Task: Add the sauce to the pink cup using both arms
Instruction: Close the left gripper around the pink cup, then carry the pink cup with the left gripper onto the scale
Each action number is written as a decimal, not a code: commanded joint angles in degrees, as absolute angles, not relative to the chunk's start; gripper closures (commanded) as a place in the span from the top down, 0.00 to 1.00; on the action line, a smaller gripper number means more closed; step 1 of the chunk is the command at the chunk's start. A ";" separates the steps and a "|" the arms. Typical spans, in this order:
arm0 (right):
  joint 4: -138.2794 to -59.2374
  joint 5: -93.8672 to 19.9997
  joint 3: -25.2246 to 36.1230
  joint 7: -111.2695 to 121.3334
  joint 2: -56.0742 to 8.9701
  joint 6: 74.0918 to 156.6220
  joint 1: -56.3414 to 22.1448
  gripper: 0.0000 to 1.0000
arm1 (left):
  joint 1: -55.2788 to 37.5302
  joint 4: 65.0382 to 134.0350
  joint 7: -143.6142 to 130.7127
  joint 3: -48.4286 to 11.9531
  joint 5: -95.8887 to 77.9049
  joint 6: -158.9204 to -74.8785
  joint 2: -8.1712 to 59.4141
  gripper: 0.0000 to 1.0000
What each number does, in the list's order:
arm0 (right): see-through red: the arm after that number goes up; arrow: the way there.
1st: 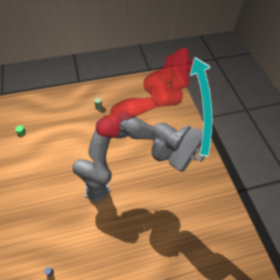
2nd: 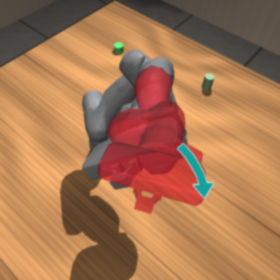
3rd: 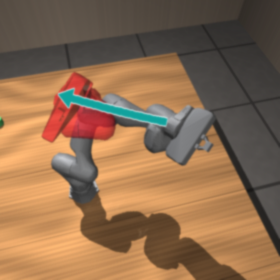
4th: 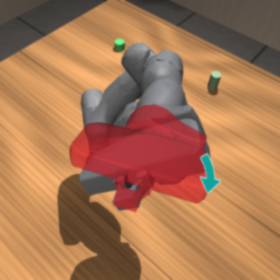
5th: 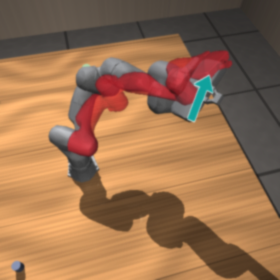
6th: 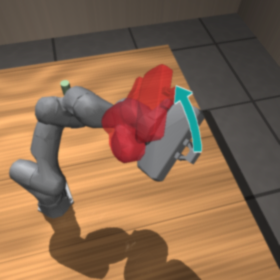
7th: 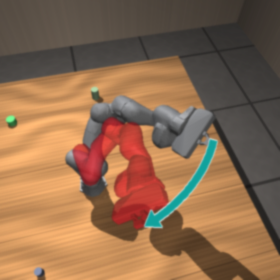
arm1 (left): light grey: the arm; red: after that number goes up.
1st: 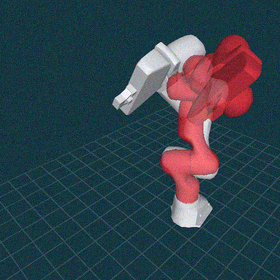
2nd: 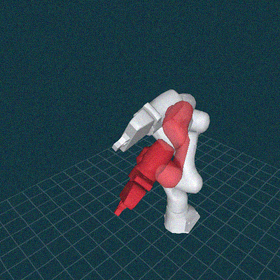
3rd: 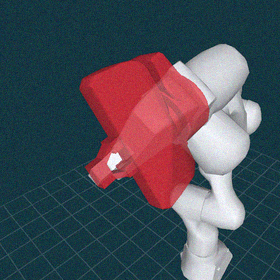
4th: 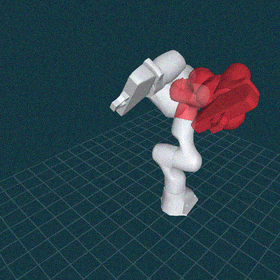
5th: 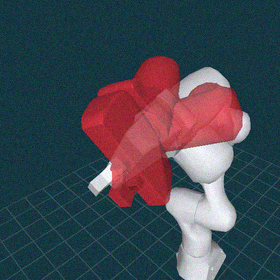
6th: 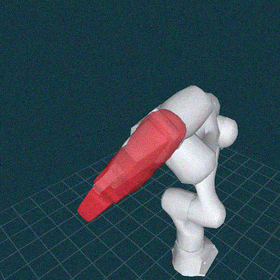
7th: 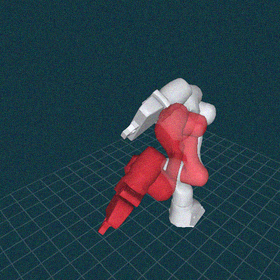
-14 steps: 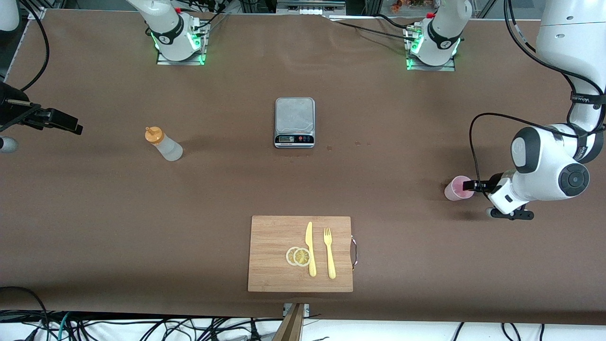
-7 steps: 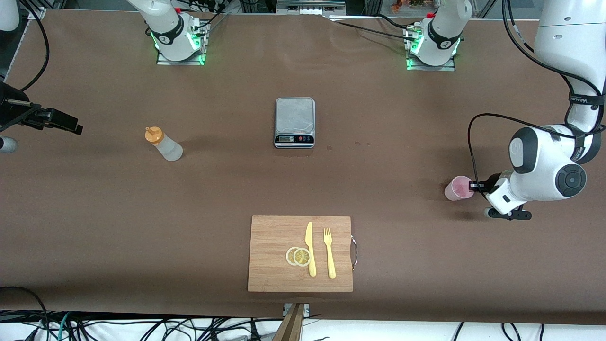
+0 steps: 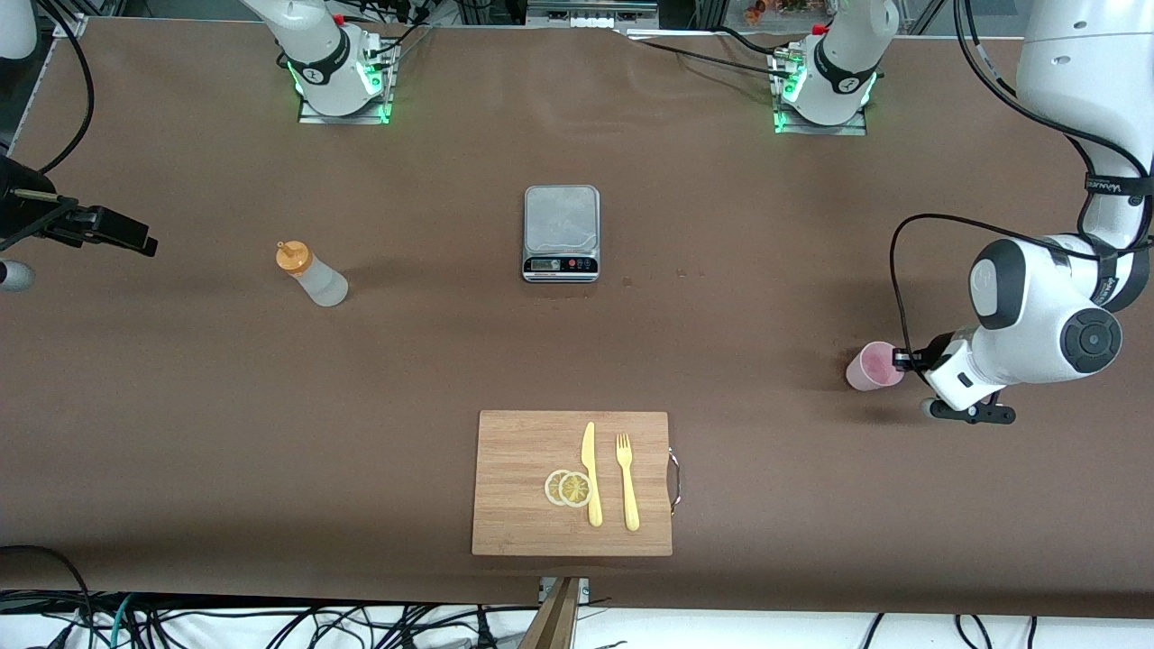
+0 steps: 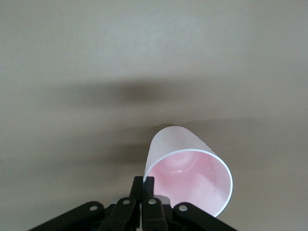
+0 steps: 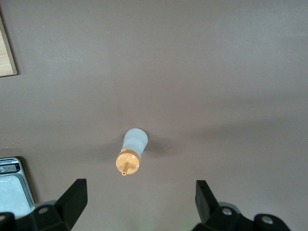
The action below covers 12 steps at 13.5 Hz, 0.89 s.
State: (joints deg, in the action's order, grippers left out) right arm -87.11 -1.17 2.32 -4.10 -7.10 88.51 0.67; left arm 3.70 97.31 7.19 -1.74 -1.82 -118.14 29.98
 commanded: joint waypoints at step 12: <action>-86.84 -0.70 2.11 -3.52 -7.03 87.98 0.79 1.00 | -9.30 97.11 -35.13 -32.08 -2.20 -112.41 23.64 0.00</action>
State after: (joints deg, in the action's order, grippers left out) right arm -87.11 -1.17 2.32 -4.10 -7.10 88.50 0.65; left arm -7.10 96.06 -30.82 -31.36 -1.92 -112.68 24.44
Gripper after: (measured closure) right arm 0.000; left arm 0.974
